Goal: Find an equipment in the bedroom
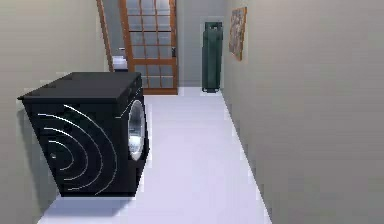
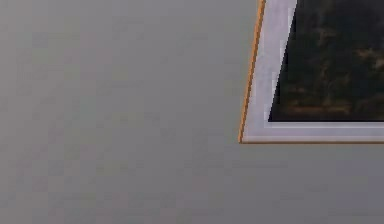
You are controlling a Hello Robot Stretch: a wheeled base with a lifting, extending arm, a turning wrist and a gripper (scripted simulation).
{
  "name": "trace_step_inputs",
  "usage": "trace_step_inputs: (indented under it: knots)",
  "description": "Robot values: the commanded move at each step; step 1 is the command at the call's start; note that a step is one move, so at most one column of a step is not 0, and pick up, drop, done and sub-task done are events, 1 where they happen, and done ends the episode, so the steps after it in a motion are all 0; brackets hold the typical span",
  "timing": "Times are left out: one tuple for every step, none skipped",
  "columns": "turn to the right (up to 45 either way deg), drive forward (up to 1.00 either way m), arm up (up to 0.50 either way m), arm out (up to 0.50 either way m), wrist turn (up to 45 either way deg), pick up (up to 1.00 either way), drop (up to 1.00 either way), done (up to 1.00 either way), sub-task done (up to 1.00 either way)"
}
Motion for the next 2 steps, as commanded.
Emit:
trace_step_inputs:
  knots:
    - [-3.0, 0.00, 0.00, 0.00, 0.0, 0.00, 0.00, 0.00, 0.00]
    - [0.0, 1.00, 0.00, 0.00, 0.0, 0.00, 0.00, 0.00, 0.00]
